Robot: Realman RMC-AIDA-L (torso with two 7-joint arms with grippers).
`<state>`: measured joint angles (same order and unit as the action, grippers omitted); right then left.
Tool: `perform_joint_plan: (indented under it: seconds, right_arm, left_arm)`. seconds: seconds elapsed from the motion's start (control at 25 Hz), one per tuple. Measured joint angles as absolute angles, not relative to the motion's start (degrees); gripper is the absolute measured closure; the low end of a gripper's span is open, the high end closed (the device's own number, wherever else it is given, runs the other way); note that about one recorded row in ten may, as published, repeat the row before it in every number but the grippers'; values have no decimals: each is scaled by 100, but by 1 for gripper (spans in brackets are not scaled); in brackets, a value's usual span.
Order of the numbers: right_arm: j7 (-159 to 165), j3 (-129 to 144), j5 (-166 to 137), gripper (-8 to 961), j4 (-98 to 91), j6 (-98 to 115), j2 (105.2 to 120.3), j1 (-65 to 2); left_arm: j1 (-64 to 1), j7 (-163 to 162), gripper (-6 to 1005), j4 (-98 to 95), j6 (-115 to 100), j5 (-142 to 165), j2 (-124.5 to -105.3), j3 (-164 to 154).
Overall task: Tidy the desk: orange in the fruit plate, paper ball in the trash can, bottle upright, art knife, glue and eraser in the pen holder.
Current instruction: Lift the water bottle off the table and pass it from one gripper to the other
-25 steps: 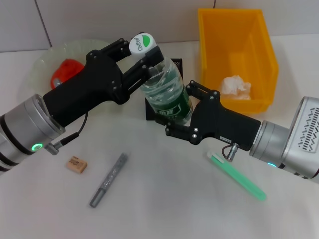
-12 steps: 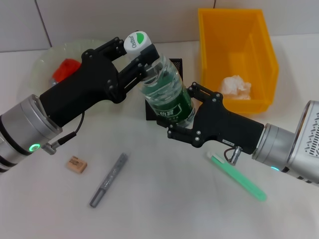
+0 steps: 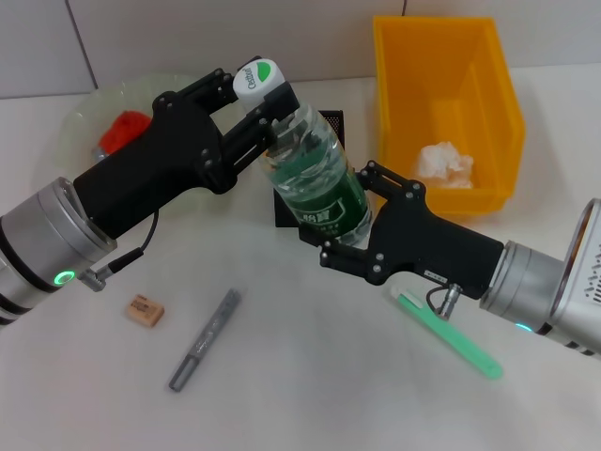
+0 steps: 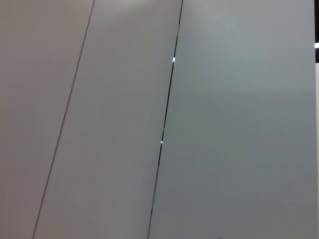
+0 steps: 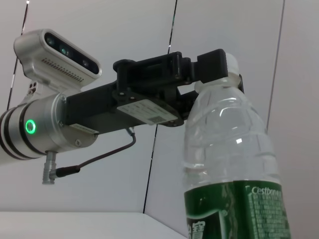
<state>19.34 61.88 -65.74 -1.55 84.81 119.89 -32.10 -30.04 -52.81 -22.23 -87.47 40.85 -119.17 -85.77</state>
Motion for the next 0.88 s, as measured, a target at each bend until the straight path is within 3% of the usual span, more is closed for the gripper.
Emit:
perform_joint_plan:
  seconds: [0.88]
  right_arm:
    - [1916, 6196, -6619, 186, -160, 8100, 11986, -3250]
  left_arm:
    - [-2942, -5337, 546, -2544, -8957, 4060, -11918, -8628]
